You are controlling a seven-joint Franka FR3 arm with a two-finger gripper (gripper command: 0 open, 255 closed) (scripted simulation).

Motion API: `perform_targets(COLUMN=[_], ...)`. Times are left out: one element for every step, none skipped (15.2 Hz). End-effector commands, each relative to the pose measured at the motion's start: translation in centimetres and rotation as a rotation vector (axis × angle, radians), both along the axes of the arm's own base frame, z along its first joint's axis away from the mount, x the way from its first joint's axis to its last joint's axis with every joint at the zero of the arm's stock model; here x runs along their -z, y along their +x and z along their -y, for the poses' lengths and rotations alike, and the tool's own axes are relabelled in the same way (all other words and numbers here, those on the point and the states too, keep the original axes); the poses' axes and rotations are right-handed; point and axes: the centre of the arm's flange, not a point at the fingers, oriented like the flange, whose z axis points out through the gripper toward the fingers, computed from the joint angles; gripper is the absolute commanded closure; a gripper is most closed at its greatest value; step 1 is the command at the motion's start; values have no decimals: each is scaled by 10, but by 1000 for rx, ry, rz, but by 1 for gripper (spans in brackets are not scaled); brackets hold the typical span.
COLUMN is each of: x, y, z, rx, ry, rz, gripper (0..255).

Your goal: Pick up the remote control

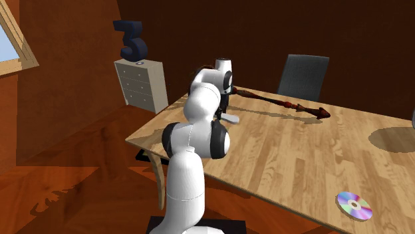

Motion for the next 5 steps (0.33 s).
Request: perform_targets(x=[-12, -17, -22, -23, -23], y=[-1, -1, -1, -1, -1], z=[0, 0, 0, 0, 0], rx=[0, 0, 0, 0, 0], ry=[0, 0, 0, 0, 0], rz=[0, 0, 0, 0, 0], gripper=[255, 255, 255, 255, 255])
